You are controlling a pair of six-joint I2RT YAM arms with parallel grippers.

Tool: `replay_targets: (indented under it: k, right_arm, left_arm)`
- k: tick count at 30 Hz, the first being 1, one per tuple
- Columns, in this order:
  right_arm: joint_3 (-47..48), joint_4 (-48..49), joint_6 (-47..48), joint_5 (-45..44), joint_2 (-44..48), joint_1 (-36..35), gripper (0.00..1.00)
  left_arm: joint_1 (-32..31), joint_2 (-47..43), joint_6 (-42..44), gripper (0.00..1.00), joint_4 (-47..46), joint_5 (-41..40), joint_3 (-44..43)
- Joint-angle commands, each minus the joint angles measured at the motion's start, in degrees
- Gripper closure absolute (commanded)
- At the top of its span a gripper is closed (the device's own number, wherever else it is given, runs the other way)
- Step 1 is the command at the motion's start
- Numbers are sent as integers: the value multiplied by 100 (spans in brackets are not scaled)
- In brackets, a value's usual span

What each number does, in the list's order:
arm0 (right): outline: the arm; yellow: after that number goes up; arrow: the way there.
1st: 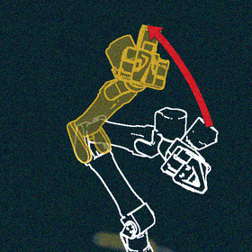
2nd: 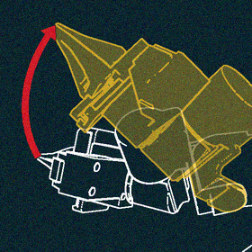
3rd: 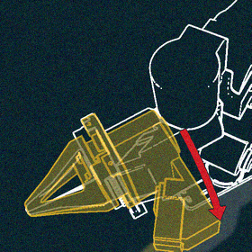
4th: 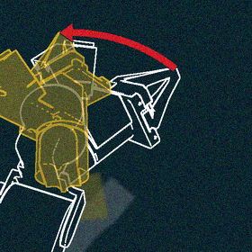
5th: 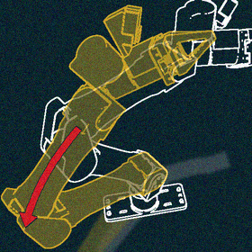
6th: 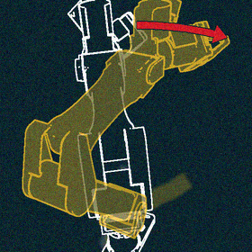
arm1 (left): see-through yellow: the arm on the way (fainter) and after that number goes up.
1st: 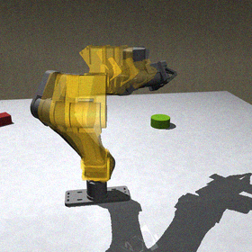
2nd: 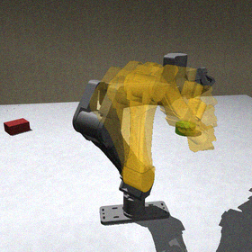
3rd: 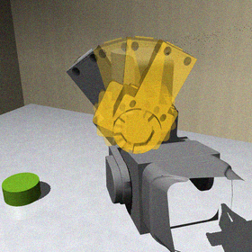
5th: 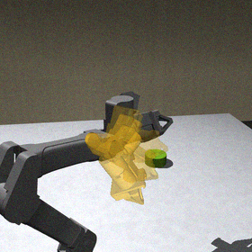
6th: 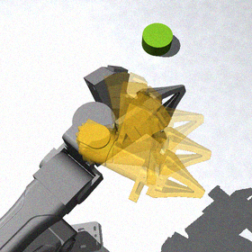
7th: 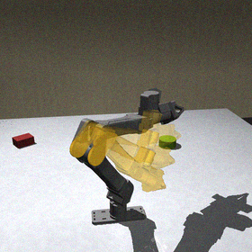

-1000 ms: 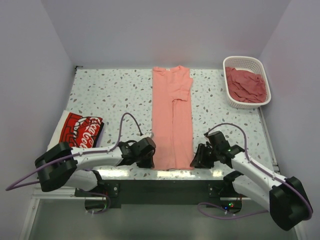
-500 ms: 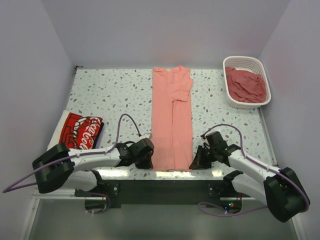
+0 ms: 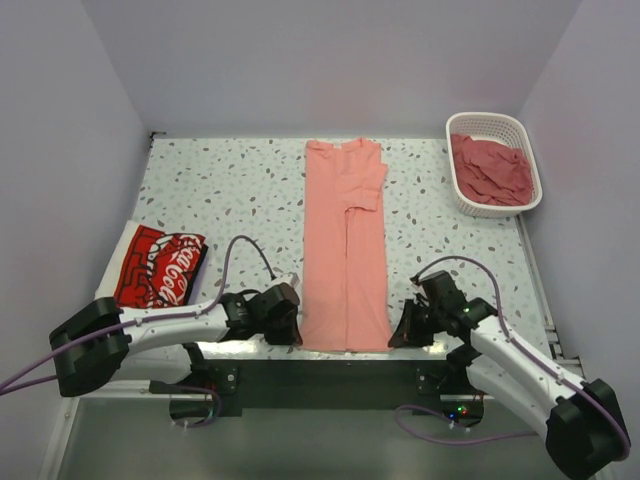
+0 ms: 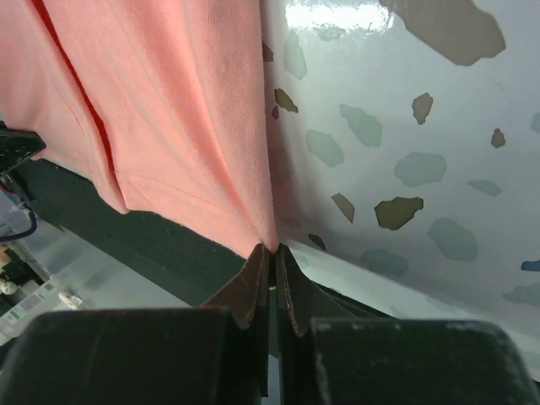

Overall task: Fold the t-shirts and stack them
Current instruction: Fold the tshirt

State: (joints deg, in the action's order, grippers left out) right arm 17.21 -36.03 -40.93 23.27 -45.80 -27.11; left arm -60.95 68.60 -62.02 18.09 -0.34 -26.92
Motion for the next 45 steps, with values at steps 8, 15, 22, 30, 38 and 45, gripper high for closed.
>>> replay_targets:
  k: [8,15,22,30,38,45]
  right_arm:
    - [1090,-677,94,-463,239,-22,100]
    - [1837,24,59,-920,-727,-13,100]
    - [2891,983,-231,-1570,-2089,127,100]
    - [4017,1520,-302,-1852,-3705,601,100]
    - [4887,1968,-240,-1510,-5034,1138,100]
    - [5565,2144,-266,-1159,-6001,1445,100]
  left_arm:
    - [-58,-110,-74,100,299,-62,-735]
    - [574,417,207,100,591,-405,-1948]
    - [1304,1304,199,100,187,-502,-2835]
    - [2148,2421,146,100,11,-494,-3662]
    - [2763,3624,462,100,54,-256,-4708]
    - [3176,4275,717,100,98,-11,-5315]
